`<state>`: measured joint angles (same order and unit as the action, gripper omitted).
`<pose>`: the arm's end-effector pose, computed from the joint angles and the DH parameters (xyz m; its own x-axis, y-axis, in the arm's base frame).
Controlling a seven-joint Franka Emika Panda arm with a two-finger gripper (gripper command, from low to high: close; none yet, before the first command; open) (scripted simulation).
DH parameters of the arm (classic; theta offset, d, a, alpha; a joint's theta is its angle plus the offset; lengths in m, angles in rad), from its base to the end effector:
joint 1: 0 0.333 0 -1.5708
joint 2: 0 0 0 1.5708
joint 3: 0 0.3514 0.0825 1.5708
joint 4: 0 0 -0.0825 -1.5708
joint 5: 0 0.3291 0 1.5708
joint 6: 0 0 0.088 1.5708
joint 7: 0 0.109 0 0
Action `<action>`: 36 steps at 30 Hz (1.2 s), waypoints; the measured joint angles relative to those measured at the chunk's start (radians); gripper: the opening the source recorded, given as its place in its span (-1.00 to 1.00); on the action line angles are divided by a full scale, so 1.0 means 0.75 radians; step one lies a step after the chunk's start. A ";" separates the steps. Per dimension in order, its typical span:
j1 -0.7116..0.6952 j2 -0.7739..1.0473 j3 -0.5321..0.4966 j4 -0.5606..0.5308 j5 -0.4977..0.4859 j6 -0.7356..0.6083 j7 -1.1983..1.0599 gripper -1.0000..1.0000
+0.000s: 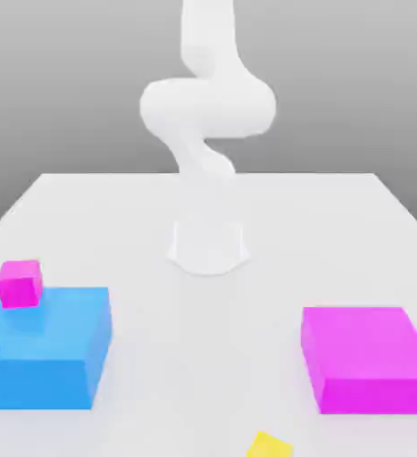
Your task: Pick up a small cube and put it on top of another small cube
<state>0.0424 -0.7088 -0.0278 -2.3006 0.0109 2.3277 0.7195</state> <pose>0.3032 -0.0001 0.7072 0.5717 -0.6615 0.4854 -0.4729 -0.7491 -0.4639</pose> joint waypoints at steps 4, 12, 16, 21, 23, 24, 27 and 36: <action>0.088 0.201 -0.059 -0.001 0.031 0.061 -0.183 0.00; 0.209 0.589 -0.131 -0.004 0.121 0.178 -0.555 0.00; 0.241 0.783 -0.136 -0.005 0.164 0.235 -0.740 0.00; 0.271 1.022 -0.124 -0.007 0.187 0.310 -0.950 0.00; 0.269 1.116 -0.115 -0.008 0.181 0.342 -1.022 0.00; 0.267 1.163 -0.109 -0.009 0.173 0.358 -1.056 0.00; 0.267 1.301 -0.097 -0.012 0.133 0.406 -1.143 0.00; 0.244 1.622 -0.059 0.031 0.118 0.607 -1.233 -1.00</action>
<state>0.2254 0.5081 -0.0722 -2.2772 0.0995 2.7832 -0.2053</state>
